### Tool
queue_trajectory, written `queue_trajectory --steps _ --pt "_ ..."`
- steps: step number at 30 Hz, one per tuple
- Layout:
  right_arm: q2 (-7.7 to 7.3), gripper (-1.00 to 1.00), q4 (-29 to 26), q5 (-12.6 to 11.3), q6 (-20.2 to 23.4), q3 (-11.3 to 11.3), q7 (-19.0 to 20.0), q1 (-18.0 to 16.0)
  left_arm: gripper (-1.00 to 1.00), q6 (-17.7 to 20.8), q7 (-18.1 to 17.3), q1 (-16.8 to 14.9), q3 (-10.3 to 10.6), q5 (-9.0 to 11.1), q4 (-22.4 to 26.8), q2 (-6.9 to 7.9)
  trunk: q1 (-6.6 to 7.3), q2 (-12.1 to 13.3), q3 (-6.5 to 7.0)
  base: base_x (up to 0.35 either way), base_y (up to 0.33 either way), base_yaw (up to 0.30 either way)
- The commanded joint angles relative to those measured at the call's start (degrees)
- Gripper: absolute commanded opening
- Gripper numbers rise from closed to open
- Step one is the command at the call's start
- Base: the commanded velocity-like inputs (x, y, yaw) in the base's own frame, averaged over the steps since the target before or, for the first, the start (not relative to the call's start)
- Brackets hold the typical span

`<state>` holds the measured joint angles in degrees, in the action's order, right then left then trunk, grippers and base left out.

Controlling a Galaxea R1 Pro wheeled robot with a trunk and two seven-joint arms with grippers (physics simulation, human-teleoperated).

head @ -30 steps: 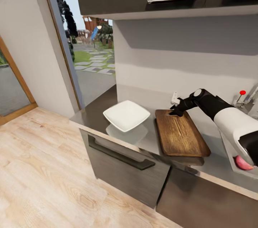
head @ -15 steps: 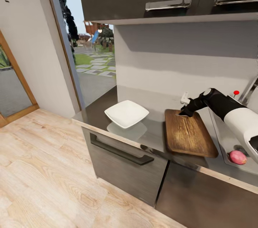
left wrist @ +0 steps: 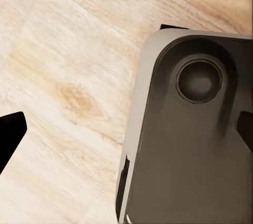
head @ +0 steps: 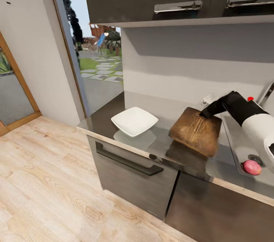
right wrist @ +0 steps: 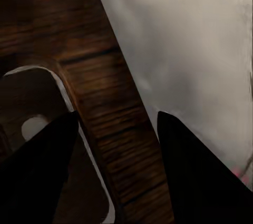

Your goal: In the kitchen, take the Vidalia onion out of the sink, dice it on the chopping board with the paring knife, put the diced onion into the bowl on the countertop, then place both the paring knife and the chopping board into the sink.

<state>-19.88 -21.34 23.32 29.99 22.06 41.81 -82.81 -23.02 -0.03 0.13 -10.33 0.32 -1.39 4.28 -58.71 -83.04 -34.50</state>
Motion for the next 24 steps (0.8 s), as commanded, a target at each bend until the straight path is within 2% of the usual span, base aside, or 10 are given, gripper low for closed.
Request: queue_trajectory --steps 1,4,7,13,19,21,22,24 --pt "-0.05 -1.00 -0.1 0.2 5.6 -5.9 -1.8 0.0 1.00 -0.3 0.0 0.0 -0.1 0.1 -0.2 -0.17 0.00 0.0 -0.05 0.000 0.000 0.000" --pt "-0.13 -1.00 -0.1 0.2 7.9 -7.5 -4.5 0.0 1.00 -0.3 0.0 0.0 -0.1 0.1 -0.3 -0.21 0.00 0.0 -0.05 0.000 0.000 0.000" --pt "-1.02 -1.00 0.0 0.2 9.0 -8.1 -6.5 0.0 1.00 -0.3 0.0 0.0 -0.1 0.1 -0.9 -0.23 0.00 0.0 0.04 0.000 0.000 -0.072" --pt "-1.62 -1.00 0.0 0.2 12.3 -8.6 -7.4 0.0 1.00 -0.3 0.0 0.0 -0.1 0.1 -1.2 -0.24 0.00 0.0 0.39 0.000 0.000 -0.179" --pt "-1.67 -1.00 0.1 0.1 13.0 -9.0 -8.3 0.0 1.00 -0.3 0.0 0.0 -0.1 0.1 -1.8 -0.24 0.00 0.0 0.77 0.000 0.000 -0.198" --pt "-1.75 -1.00 0.1 0.1 13.1 -9.9 -9.0 0.0 1.00 -0.3 0.0 0.0 -0.1 0.1 -1.8 -0.24 0.00 0.0 0.90 0.000 0.000 -0.199" --pt "-1.81 -1.00 0.1 0.1 13.1 -11.1 -9.6 0.0 1.00 -0.3 0.0 0.0 -0.1 0.1 -1.9 -0.24 0.00 0.0 0.97 0.000 0.000 -0.199" --pt "-2.02 -1.00 0.1 0.1 13.1 -15.5 -11.3 0.0 1.00 -0.3 0.0 0.0 -0.1 0.1 -1.9 -0.38 0.00 0.0 1.10 0.000 0.000 -0.199"
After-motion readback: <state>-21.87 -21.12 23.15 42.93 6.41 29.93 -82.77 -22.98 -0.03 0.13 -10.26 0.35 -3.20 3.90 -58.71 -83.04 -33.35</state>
